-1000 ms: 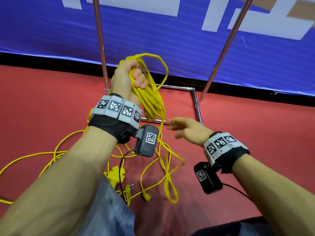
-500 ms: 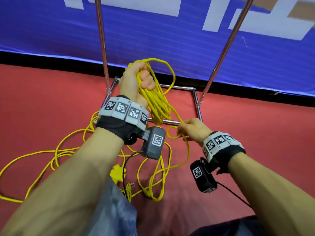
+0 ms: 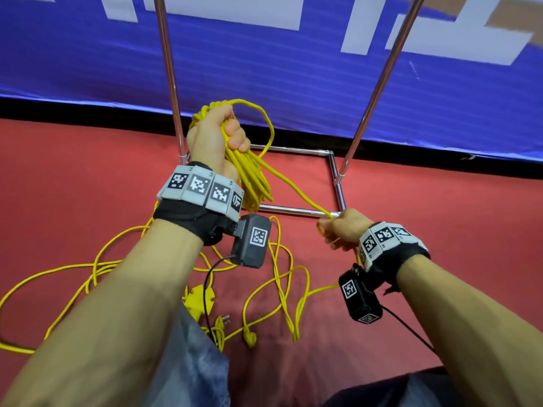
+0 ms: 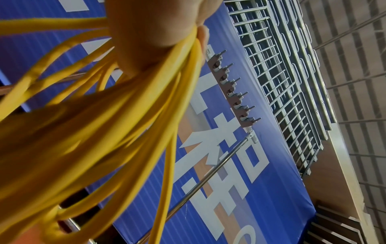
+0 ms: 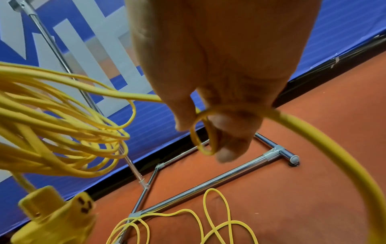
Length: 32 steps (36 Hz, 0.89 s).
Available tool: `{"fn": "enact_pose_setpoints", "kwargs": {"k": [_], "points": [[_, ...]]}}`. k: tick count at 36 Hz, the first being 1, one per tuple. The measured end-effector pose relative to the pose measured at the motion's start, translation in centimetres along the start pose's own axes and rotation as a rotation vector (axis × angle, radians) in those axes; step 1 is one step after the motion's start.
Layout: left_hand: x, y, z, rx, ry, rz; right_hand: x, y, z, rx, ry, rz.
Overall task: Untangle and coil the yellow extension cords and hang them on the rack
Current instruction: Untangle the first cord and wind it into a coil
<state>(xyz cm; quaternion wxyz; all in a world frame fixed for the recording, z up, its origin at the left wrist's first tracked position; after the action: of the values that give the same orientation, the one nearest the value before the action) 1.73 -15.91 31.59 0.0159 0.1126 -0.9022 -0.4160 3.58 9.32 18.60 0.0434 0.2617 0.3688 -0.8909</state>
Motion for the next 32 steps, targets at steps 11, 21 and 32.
{"fn": "enact_pose_setpoints", "kwargs": {"k": [11,21,32], "points": [[0.4,-0.7,-0.6,0.03,0.061,-0.055,-0.4,-1.3,-0.5,0.218,0.058,0.03],[1.0,-1.8,-1.3,0.142,0.166,-0.205,-2.4,-1.4,3.6,0.435,-0.21,-0.093],[1.5,-3.0,-1.9,0.232,0.17,-0.252,-3.6,-2.2,6.3,0.538,-0.335,0.021]]}}
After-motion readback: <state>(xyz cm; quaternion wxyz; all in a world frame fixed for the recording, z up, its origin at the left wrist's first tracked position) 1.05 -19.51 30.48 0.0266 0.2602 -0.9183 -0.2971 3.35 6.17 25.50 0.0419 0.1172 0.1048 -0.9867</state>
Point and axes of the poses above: each hand's wrist, its own x-axis towards the middle knuckle, its own y-axis out of the palm, z = x × y, the point moved 6 cm from there along x, towards the middle knuckle, and after that the axes turned 2 degrees about z, right-handed, at the moved point
